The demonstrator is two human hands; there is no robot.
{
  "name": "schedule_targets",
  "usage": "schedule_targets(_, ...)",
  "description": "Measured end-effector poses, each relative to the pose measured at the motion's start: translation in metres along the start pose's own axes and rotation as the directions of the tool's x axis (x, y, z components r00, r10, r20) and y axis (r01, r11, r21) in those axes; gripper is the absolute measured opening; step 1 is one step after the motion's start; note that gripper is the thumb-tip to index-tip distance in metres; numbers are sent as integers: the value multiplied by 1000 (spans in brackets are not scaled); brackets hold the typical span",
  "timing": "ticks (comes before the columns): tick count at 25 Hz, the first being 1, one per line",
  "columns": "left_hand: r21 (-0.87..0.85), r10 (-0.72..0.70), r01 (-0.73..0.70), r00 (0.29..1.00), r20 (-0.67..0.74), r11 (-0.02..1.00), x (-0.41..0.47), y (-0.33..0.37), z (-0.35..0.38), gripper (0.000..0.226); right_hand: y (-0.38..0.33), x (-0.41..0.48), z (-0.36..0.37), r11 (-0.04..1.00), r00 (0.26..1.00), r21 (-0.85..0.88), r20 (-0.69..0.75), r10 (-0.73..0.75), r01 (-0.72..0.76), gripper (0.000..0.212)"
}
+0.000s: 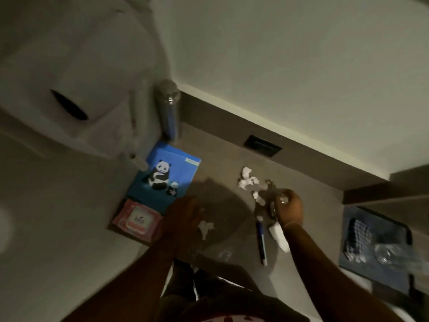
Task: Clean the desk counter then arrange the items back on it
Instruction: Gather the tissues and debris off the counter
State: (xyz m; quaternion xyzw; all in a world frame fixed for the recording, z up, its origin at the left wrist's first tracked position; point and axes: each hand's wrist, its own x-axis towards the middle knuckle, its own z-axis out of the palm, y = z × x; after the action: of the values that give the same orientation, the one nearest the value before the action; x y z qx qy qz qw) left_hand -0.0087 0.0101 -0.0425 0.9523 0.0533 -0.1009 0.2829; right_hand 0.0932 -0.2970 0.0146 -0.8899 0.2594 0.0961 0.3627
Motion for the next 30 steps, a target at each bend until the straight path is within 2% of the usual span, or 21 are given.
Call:
schedule_targets(3, 46, 98, -106, 983, 152, 993, 20, 40, 19, 72, 50, -1, -20, 974, 995, -225, 88, 56, -35, 51)
schedule_targets(6, 128, 138, -179, 951, 276, 976, 18, 60, 35, 82, 62, 3, -18, 956, 987, -293, 146, 61, -16, 74)
schedule_targets(9, 263, 260, -408, 850, 458, 874, 14, 75, 45, 79, 63, 16, -12, 962, 981, -271, 192, 17, 37, 90)
schedule_targets(12, 197, 463, -677, 658, 594, 709, 14, 105, 60, 66, 62, 27, -5, 957, 982, -278, 185, -36, 88, 96)
schedule_targets(15, 143, 545, -796, 520, 657, 587, 12, 139, 86, 58, 59, 38, -5, 972, 998, -235, 63, -14, 28, 97)
schedule_targets(18, 248, 521, -883, 441, 731, 399, 6, 164, 108, 37, 42, 42, -1, 989, 992, -113, -68, -108, 100, 96)
schedule_targets(19, 267, 516, -892, 433, 739, 366, 6, 167, 111, 32, 31, 43, 3, 986, 985, -82, -71, -154, 149, 94)
schedule_targets(21, 242, 551, -898, 419, 722, 367, 4, 159, 108, 31, -2, 45, 18, 973, 974, -45, 12, -227, 228, 91)
schedule_targets(22, 235, 580, -896, 426, 694, 378, 3, 152, 103, 32, -20, 46, 30, 965, 963, -33, 79, -256, 260, 90)
schedule_targets(23, 249, 621, -881, 463, 632, 403, 3, 145, 97, 30, -40, 47, 45, 957, 948, -30, 146, -282, 289, 90)
schedule_targets(25, 261, 664, -786, 615, 426, 561, 6, 130, 79, 25, -79, 48, 78, 936, 908, -46, 263, -326, 349, 89)
schedule_targets(26, 263, 657, -710, 705, 268, 654, 5, 117, 71, 26, -97, 48, 95, 919, 883, -52, 304, -358, 391, 87)
schedule_targets(27, 232, 582, -589, 806, 107, 774, 2, 101, 61, 30, -114, 48, 112, 899, 856, -55, 337, -392, 434, 85)
schedule_targets(28, 155, 440, -433, 898, -14, 888, 2, 84, 45, 33, -131, 47, 128, 880, 829, -55, 367, -421, 471, 83)
schedule_targets(29, 55, 267, -263, 959, -93, 963, 3, 66, 29, 32, -145, 47, 142, 864, 807, -57, 392, -442, 500, 81)
schedule_targets(30, -20, 87, -91, 984, -154, 996, 5, 47, 14, 28, -157, 48, 155, 852, 791, -64, 414, -450, 519, 80)
